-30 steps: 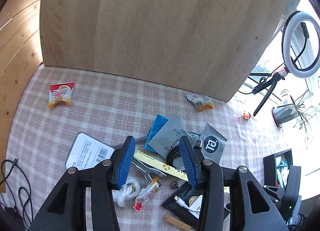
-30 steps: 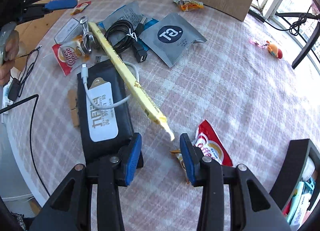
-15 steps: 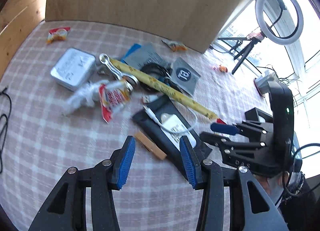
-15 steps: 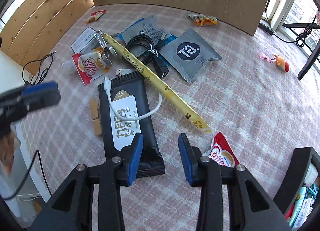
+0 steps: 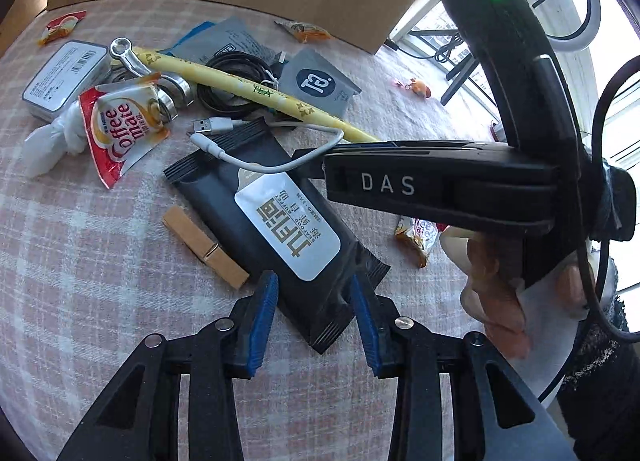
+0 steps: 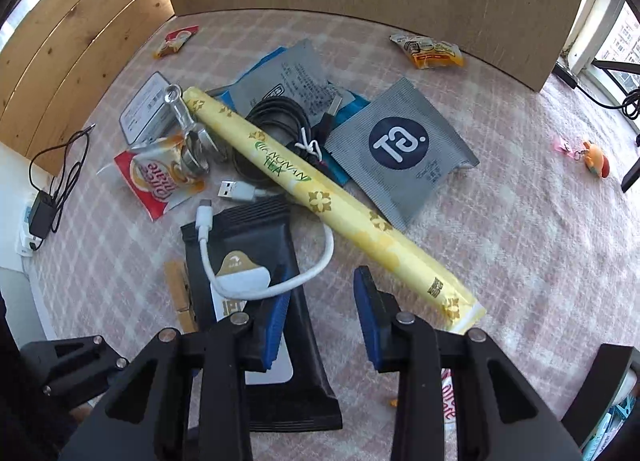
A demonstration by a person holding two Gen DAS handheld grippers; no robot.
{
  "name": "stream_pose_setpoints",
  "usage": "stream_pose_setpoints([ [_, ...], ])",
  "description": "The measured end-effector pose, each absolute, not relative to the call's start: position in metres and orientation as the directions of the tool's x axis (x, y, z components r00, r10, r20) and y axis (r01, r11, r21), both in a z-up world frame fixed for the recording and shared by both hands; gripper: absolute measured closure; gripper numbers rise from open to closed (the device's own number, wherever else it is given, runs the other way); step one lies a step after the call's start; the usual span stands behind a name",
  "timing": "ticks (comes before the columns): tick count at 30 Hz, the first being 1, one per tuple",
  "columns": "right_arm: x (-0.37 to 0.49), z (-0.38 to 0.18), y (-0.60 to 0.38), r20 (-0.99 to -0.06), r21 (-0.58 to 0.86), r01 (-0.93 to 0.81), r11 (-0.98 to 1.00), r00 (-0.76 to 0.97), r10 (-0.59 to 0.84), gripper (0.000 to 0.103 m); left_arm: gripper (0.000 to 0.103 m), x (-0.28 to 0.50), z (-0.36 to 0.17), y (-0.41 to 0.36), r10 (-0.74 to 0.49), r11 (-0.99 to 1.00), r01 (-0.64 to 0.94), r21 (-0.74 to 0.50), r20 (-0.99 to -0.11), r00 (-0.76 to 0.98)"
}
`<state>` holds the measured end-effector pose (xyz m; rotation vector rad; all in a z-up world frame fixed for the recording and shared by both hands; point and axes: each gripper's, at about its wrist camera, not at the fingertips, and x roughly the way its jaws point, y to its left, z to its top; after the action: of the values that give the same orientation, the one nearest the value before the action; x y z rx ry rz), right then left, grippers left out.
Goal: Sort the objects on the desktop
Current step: 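Close the right tool on the black wet-wipe pouch and lift it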
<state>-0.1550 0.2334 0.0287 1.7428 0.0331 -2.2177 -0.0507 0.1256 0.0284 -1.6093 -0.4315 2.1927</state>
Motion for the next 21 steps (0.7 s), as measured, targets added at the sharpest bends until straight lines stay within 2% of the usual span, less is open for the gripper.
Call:
stream_pose_setpoints([
  [3, -0.162, 0.023, 0.237, -0.95, 0.199, 0.252, -0.947, -0.189, -0.25, 0.07, 0.067, -0.058, 0.025, 0.122, 0.475, -0.88, -0.114, -0.462, -0.835, -0.279],
  [10, -0.144, 0.019, 0.25, -0.94, 0.274, 0.221, -0.936, -0.146, -0.309, 0.07, 0.067, -0.068, 0.026, 0.091, 0.383, -0.921, -0.056, -0.386, -0.867, -0.319],
  [14, -0.137, 0.017, 0.25, -0.934, 0.288, 0.212, -0.934, -0.154, -0.323, 0.07, 0.064, -0.066, 0.024, 0.086, 0.453, -0.887, -0.051, -0.459, -0.842, -0.294],
  [19, -0.131, 0.018, 0.25, -0.93, 0.3, 0.207, -0.931, -0.153, -0.334, 0.07, 0.063, -0.06, 0.022, 0.107, 0.459, -0.887, -0.092, -0.453, -0.842, -0.283],
  [21, -0.124, 0.017, 0.247, -0.928, 0.311, 0.221, -0.924, -0.14, -0.346, 0.072, 0.059, -0.058, 0.02, 0.112, 0.452, -0.891, -0.096, -0.444, -0.844, -0.287],
])
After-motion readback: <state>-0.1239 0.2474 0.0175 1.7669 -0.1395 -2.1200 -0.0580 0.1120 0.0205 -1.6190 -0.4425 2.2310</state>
